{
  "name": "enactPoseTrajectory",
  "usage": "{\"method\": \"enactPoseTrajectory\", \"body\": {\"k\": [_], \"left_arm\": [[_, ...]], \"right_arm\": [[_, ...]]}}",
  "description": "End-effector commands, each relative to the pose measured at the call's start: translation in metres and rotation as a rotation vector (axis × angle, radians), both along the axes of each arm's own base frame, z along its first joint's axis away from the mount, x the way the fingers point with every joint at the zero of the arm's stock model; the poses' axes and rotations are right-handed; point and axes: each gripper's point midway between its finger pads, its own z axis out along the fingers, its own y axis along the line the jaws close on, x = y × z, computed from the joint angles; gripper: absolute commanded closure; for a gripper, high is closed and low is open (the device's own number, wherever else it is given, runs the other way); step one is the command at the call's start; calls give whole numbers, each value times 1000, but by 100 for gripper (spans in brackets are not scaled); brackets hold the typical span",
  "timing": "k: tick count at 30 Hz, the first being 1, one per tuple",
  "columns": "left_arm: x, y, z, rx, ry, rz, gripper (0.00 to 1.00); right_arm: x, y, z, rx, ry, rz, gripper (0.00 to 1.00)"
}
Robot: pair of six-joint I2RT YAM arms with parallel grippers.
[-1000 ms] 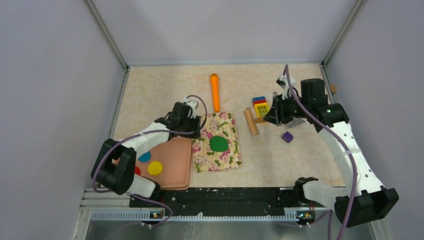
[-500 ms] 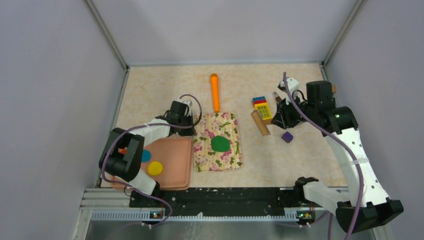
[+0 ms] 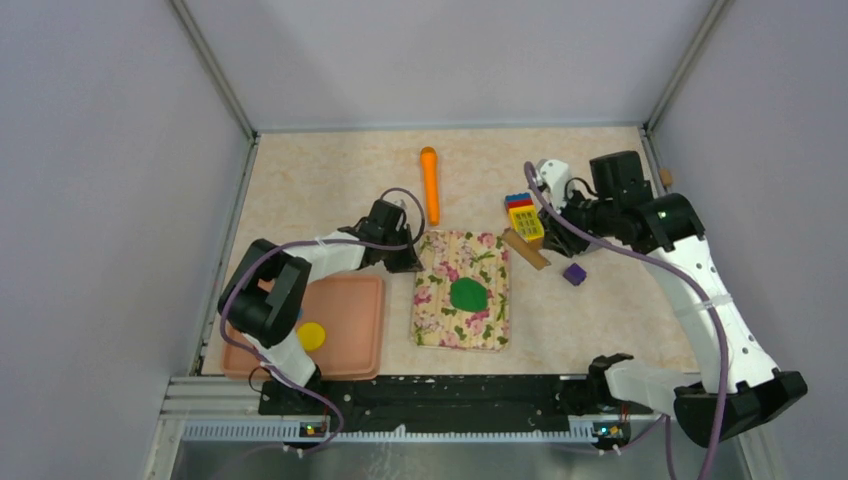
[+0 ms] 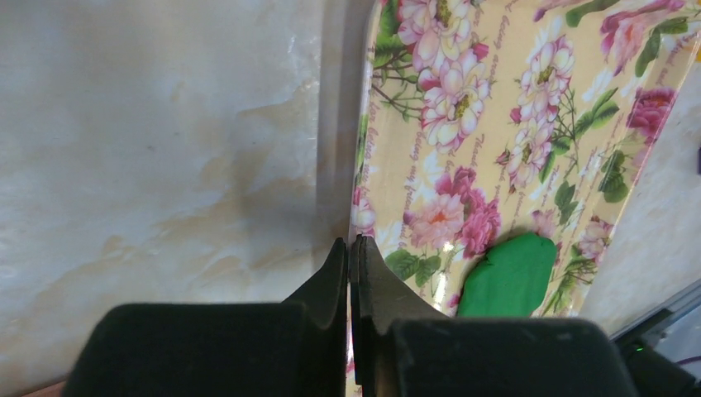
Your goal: Roll out the dumpling wrappers from the dough
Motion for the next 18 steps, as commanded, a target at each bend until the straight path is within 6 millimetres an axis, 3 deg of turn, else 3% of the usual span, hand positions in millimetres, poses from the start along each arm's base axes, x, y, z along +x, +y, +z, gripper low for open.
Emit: {"method": "enactPoseTrajectory", "body": {"k": [1,4,7,10,13,18], "left_arm": [[19,-22,16,-85,27,138,100],[19,-26,16,-59,14,112,96],[22,-18,25,-29,-29,88,57],[22,-5,44,-41,-79,64,39],[20,9,60,-51,-146,18,34],[5,27,57,-48,-202,-49,37]], "right_arm": [[2,12,5,-59,-60,105,100],[-5,24,-6,-153,-69,238,100],[-11,38,-17,-261,-108,397,100],[-15,57,-26,-338,-140,549,100],[-15,76,-35,-407,-210,677,100],[-11,107,-55,-491,-281,817,100]]}}
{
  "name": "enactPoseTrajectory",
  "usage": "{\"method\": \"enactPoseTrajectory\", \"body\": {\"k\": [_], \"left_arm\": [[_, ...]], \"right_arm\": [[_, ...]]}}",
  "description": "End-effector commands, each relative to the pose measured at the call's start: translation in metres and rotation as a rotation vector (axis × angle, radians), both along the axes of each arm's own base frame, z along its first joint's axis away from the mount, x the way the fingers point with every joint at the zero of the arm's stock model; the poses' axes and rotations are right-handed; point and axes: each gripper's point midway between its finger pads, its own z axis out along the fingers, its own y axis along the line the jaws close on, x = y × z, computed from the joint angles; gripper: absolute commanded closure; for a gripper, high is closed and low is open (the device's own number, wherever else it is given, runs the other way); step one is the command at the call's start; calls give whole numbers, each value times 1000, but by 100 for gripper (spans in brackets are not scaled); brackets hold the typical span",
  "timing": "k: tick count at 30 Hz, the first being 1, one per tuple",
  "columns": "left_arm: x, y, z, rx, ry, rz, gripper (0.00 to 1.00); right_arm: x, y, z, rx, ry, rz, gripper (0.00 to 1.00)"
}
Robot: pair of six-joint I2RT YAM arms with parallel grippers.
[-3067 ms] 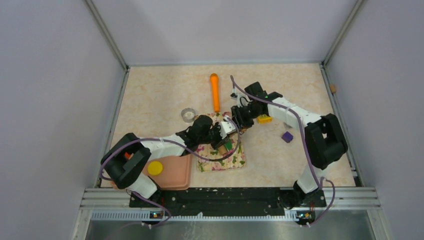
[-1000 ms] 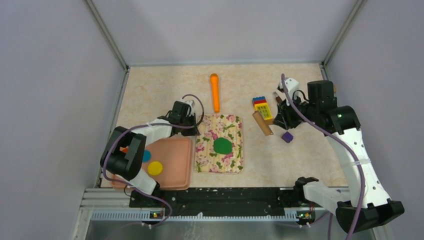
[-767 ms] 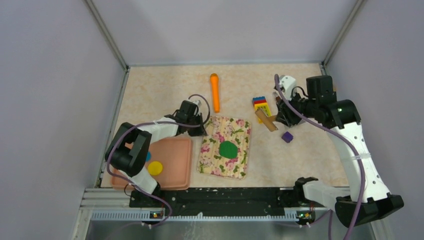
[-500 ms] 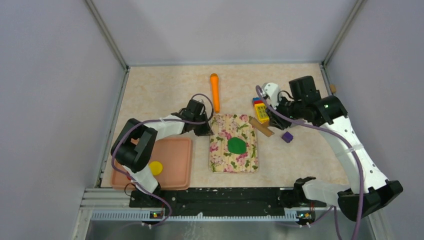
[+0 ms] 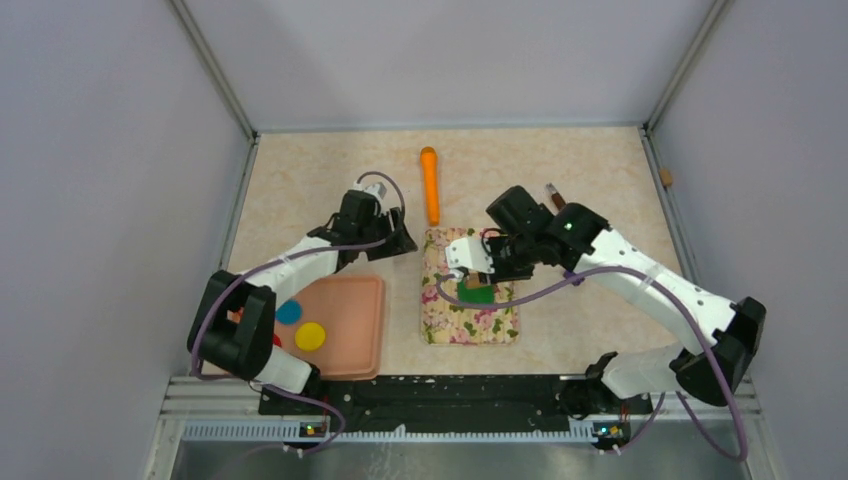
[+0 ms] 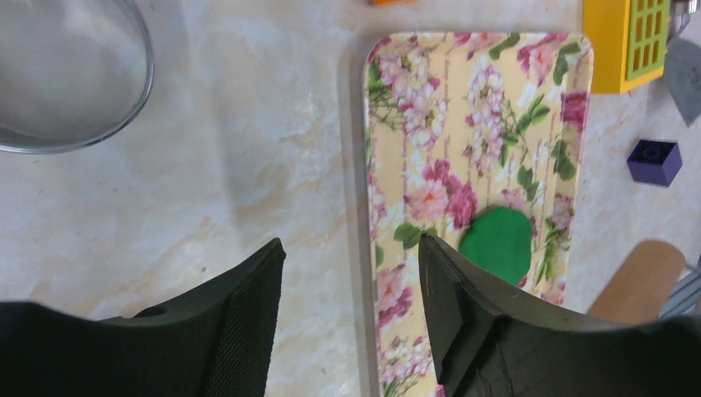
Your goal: Roll out the dumpling wrappers from the dough
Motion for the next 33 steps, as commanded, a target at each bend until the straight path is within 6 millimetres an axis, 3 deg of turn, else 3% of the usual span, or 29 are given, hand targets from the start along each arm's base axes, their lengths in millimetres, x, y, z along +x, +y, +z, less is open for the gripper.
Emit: {"method": "enactPoseTrajectory", "body": {"k": [1,6,10,22,27,31,33], "left_arm": [[-18,8,0,-8,-62,-102,39],[-42,-4,-11,-119,-34,-157,47],[-33,-5,-17,-113,-31,-138,43],[-18,-32,-41,-146,55,-163,64],[-19,-39,-52,-121,92,-169,78],[-17,-33,-61,-88,112,-129,100],[-17,-32,-61,-86,112,-125,100]], "right_arm": [[17,30,-3,-32,-134,152,100],[17,43,-17,-41,-132,175,100],[18,45,-34,-56,-133,171,100],[22,48,-62,-84,-125,171,100],[12,45,-85,-102,-63,187,100],[-4,31,-115,-139,5,198,100],[-11,21,-131,-172,27,212,100]]}}
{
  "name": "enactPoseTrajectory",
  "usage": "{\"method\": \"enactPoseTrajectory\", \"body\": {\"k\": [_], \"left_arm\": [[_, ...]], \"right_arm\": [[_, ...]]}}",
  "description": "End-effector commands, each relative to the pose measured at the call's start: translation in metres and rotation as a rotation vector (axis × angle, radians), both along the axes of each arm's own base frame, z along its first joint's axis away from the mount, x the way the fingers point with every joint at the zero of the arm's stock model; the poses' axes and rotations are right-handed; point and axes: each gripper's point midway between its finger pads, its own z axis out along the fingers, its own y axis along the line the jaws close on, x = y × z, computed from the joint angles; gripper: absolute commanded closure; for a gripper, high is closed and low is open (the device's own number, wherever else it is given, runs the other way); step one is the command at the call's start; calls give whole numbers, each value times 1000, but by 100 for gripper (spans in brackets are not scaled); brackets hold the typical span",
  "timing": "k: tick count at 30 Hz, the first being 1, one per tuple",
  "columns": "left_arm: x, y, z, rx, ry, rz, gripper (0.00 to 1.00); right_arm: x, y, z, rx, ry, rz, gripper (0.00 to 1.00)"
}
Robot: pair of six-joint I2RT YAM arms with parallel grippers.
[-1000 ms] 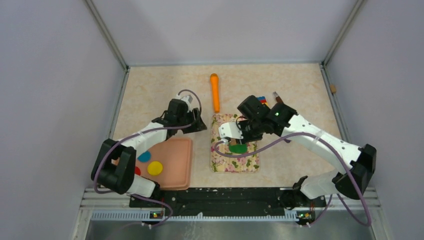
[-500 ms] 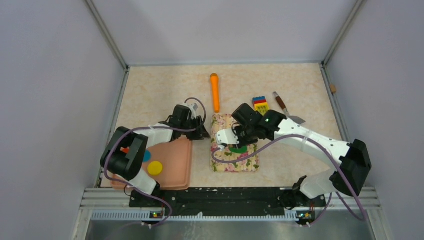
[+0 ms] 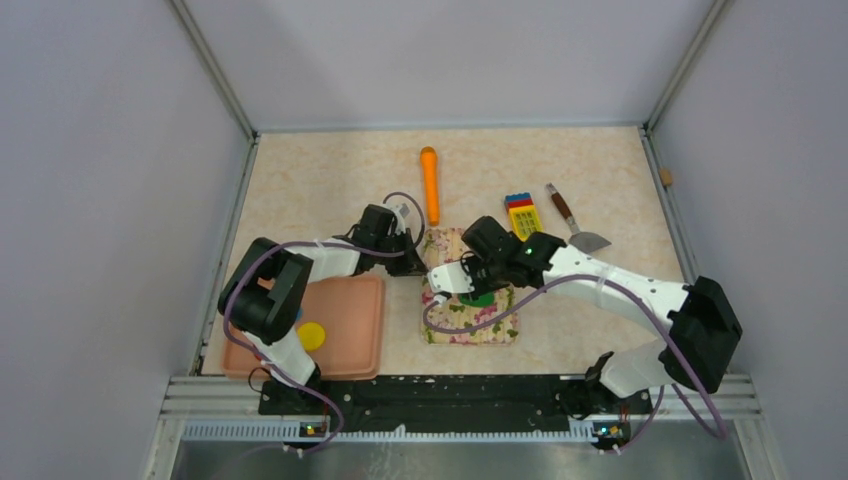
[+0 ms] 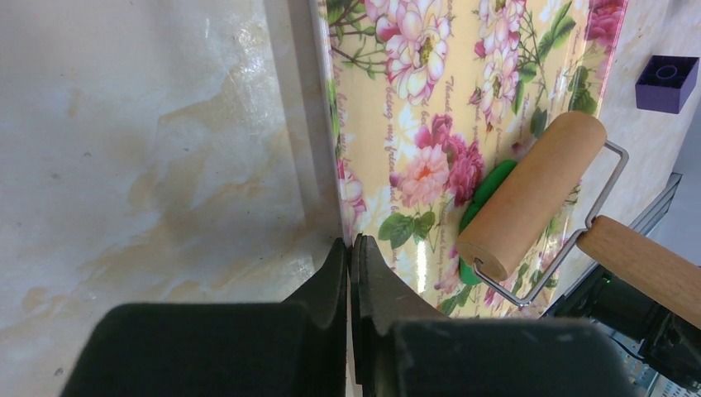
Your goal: Roll out the dumpling wrappers from the dough
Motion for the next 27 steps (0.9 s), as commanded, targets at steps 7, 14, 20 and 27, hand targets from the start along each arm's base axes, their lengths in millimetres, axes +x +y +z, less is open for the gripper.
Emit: {"method": "enactPoseTrajectory", "body": {"k": [7,14,20,27], "left_arm": [[10,6,-2,40,-43,35,100],[11,6,6,30,-80,28,100],[9,9,5,37,-90,30,100],[8,10,6,41,-94,28,100]], "right_arm": [[-19,-23,-60,-88,105,20,100],[45,17,58,91,-145,-75,100],[27,28,101,181,-126,-99,100],[-9,10,55,108,14,-47,100]]}}
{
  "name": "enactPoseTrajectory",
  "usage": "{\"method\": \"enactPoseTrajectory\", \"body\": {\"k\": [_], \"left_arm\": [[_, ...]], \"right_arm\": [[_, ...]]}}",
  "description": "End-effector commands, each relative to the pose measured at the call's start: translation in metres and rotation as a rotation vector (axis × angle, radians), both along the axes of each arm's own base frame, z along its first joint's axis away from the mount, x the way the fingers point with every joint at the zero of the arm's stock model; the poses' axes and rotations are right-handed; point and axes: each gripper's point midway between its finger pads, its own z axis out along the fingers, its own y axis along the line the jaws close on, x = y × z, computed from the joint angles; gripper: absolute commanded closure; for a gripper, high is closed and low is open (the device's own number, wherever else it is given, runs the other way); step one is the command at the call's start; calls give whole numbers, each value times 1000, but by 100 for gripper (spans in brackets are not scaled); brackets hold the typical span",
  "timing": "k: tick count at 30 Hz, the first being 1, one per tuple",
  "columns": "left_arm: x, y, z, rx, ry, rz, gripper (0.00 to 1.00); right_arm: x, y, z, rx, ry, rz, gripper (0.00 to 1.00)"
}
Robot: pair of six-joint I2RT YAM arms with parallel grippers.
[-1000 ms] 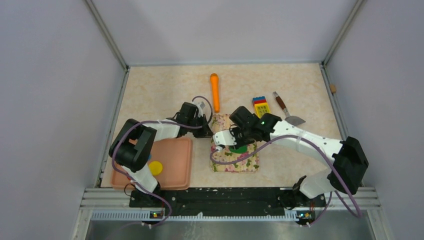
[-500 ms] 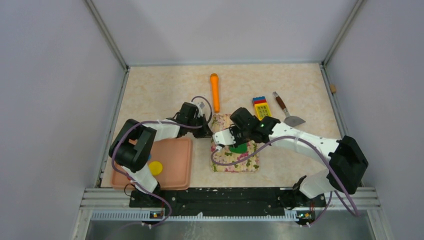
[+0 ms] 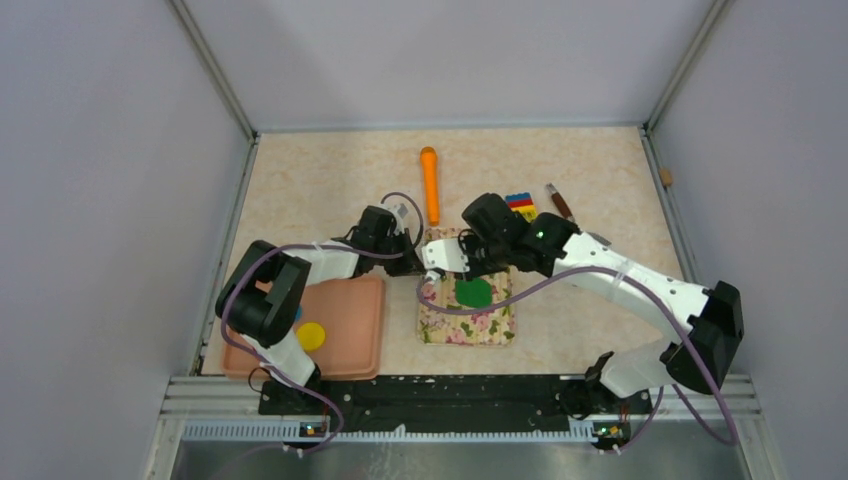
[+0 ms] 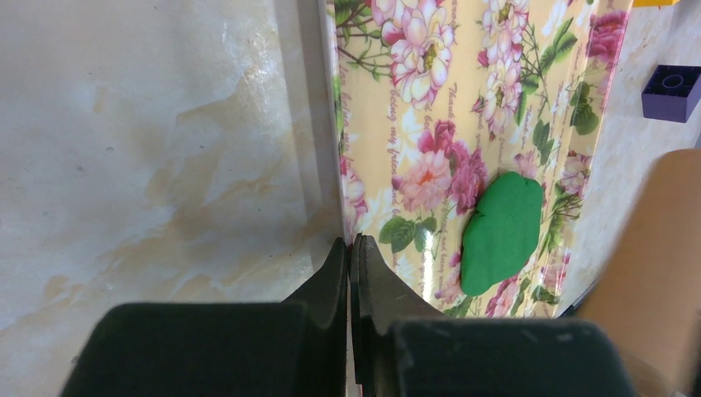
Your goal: Roll out the dumpling wrappers from the dough
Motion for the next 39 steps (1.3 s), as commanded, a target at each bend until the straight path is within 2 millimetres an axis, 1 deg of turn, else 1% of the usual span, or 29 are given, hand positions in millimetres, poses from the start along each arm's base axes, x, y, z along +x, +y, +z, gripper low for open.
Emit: {"method": "enactPoseTrajectory", "body": {"k": [1,4,9,15,20,23,25,27,28,29,30,31,33,34,36,38,39], "left_arm": [[6,6,6,27,-70,5,100],[5,7,5,29,-63,11,100],[6,7,4,30,-61,10,100],[8,6,6,28,-66,10,100],[8,7,7,29,-72,14,100],[8,7,8,26,-74,18,100],[8,7,8,25,-75,20,100],[9,7,8,24,-77,20,100],[9,7,8,25,-78,21,100],[10,7,9,24,-81,22,100],[10,7,9,24,-82,22,100],[10,7,10,24,-84,22,100],[9,7,10,24,-84,23,100],[9,8,9,26,-81,24,100],[8,8,9,27,-81,25,100],[9,9,10,27,-84,26,100],[9,9,10,27,-86,26,100]], "right_arm": [[-27,-11,-27,-43,105,30,100],[-30,-11,-35,-50,121,37,100],[-37,-14,-61,-92,171,58,100],[-42,-22,-109,-178,211,94,100],[-50,-36,-142,-258,249,112,100],[-49,-43,-155,-300,245,119,100],[-43,-42,-157,-306,222,113,100],[-34,-37,-151,-300,190,105,100],[-27,-34,-146,-301,161,100,100],[-19,-30,-136,-294,121,93,100],[-9,-24,-123,-278,78,82,100],[2,-16,-105,-249,32,67,100],[15,-2,-66,-179,-21,33,100],[17,2,-51,-155,-25,18,100],[14,8,-24,-113,-21,6,100],[6,9,-8,-93,-17,12,100],[0,9,-6,-89,-14,21,100]]}}
